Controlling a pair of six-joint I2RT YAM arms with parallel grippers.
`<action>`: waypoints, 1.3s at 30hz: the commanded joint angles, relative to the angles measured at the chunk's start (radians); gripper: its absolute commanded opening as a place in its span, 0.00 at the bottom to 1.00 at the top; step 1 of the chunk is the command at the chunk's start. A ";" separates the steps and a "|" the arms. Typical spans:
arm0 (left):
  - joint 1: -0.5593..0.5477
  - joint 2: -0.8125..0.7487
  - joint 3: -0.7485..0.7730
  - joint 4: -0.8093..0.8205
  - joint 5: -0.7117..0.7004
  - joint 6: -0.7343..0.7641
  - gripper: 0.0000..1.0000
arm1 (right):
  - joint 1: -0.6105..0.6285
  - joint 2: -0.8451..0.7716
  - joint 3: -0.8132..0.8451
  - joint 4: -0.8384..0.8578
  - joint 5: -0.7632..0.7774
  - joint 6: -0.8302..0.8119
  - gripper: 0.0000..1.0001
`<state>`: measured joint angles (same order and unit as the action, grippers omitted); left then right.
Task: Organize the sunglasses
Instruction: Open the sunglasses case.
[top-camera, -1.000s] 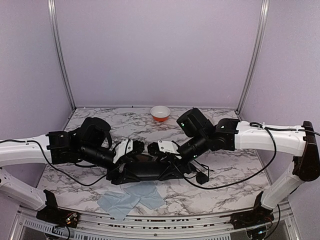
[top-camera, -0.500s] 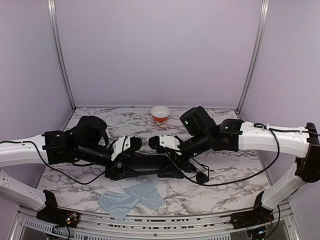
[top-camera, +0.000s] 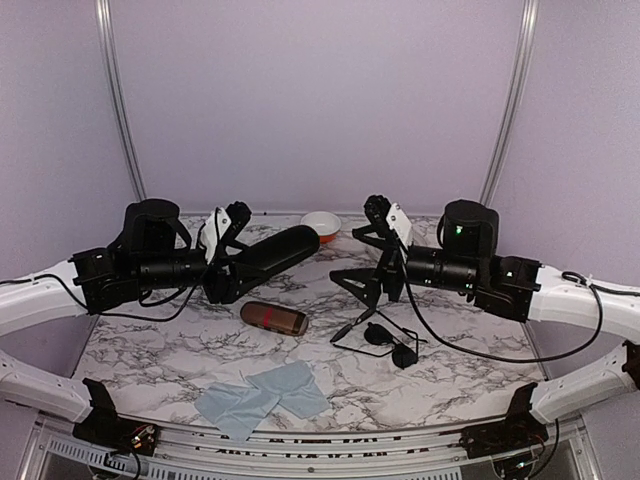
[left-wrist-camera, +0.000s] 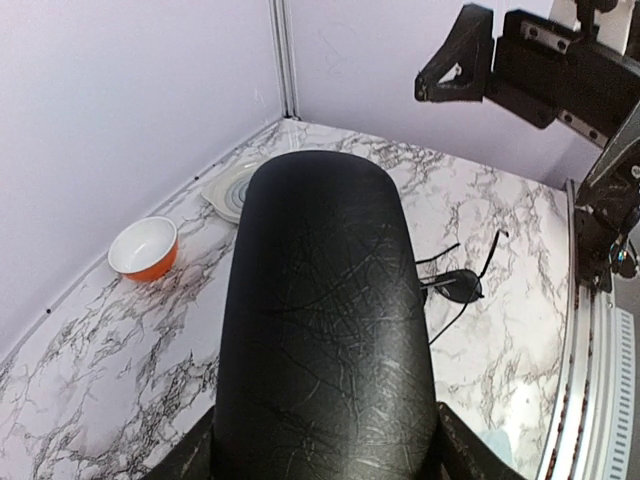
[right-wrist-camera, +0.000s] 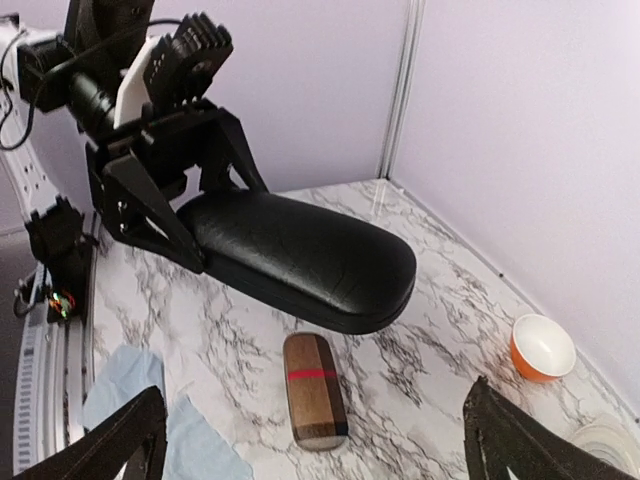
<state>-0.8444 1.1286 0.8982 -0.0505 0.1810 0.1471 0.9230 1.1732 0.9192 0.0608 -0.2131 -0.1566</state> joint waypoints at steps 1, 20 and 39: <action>0.010 -0.030 0.059 0.167 0.025 -0.095 0.44 | -0.025 0.044 -0.078 0.438 -0.148 0.316 1.00; 0.010 -0.012 0.087 0.503 0.482 -0.400 0.43 | 0.006 0.256 0.032 0.863 -0.479 0.534 0.88; 0.010 0.016 0.022 0.612 0.556 -0.453 0.43 | 0.077 0.263 0.090 0.907 -0.371 0.538 0.74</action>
<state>-0.8375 1.1404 0.9306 0.4828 0.7254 -0.3080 0.9783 1.4235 0.9577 0.9306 -0.5907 0.3668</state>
